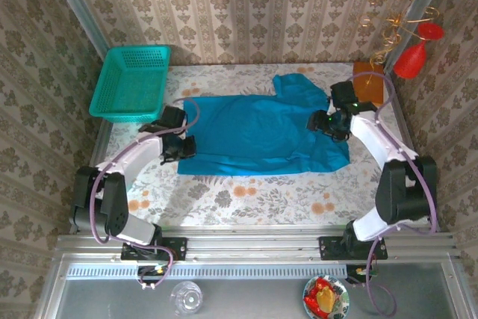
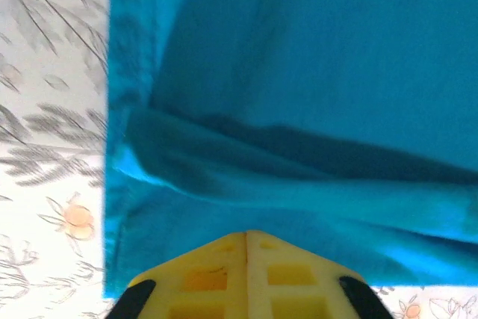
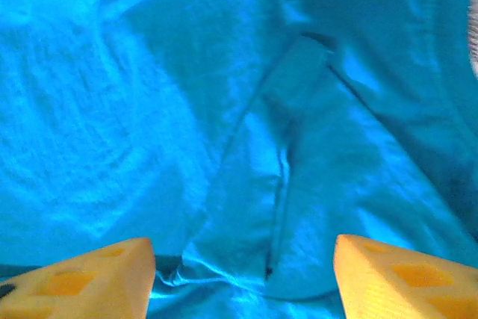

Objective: Fold the inside-out t-shirt
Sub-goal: Move the T-shirt to the center of the table.

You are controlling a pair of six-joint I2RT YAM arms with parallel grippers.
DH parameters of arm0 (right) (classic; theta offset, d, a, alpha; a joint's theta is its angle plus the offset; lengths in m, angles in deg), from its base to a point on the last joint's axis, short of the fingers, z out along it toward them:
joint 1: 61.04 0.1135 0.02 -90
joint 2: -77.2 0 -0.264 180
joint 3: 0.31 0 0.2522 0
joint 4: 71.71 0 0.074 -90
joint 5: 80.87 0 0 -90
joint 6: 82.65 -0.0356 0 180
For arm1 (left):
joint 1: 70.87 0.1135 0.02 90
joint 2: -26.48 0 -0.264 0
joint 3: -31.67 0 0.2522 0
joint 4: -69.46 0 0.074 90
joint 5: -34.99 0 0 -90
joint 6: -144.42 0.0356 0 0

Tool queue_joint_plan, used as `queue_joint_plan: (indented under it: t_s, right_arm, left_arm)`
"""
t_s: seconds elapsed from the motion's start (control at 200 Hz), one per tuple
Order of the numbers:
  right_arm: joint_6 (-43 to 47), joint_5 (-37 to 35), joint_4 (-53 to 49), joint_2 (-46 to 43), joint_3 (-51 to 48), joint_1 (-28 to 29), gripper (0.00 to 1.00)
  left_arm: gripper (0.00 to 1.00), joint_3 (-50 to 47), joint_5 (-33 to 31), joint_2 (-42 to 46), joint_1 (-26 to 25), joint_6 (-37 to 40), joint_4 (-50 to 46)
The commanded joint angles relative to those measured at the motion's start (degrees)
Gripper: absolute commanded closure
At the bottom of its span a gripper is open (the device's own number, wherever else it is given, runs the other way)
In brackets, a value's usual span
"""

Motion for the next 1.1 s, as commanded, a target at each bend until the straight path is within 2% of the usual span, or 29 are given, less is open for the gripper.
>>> queue_joint_plan:
  t_s: [0.0, 0.12, 0.185, 0.315, 0.45, 0.615, 0.77, 0.945, 1.095]
  right_arm:
    - [-0.68, 5.00, 0.39, -2.86, -5.10, -3.43, 0.28]
    - [-1.42, 14.07, 3.87, -0.78, -8.89, -6.75, 0.20]
    - [-2.23, 16.49, 5.29, 1.53, -10.18, -7.82, 0.18]
    - [-6.12, 15.16, 5.90, 4.70, -13.66, -10.98, 0.16]
    - [-11.61, 10.73, 6.84, 4.07, -18.28, -15.20, 0.15]
    - [-16.98, 3.80, 4.44, -0.85, -24.60, -16.08, 0.15]
    - [-21.64, 3.25, 3.38, -8.38, -31.01, -16.08, 0.15]
    - [-21.71, 2.01, 0.49, -19.48, -33.08, -14.50, 0.19]
    - [-17.59, 4.13, -2.21, -24.55, -28.30, -9.00, 0.26]
  left_arm:
    - [0.99, -2.95, 4.61, -1.66, -0.76, -1.95, 3.00]
    - [1.00, -4.19, 5.46, -5.38, -0.70, -2.17, 5.24]
    - [1.00, -4.41, 5.17, -7.34, -0.02, -2.78, 5.15]
    - [1.00, -6.50, 4.75, -7.73, 2.17, -4.15, 4.45]
    - [1.00, -11.30, 4.82, -3.82, 4.54, -5.35, 4.37]
    - [1.00, -18.64, 5.66, 2.18, 6.98, -7.48, 4.27]
    - [1.00, -23.55, 7.42, 9.17, 7.14, -10.67, 4.08]
    - [0.99, -20.67, 7.32, 17.54, 7.23, -11.69, -1.78]
    - [0.97, -16.22, 8.81, 19.80, 7.26, -10.04, -4.16]
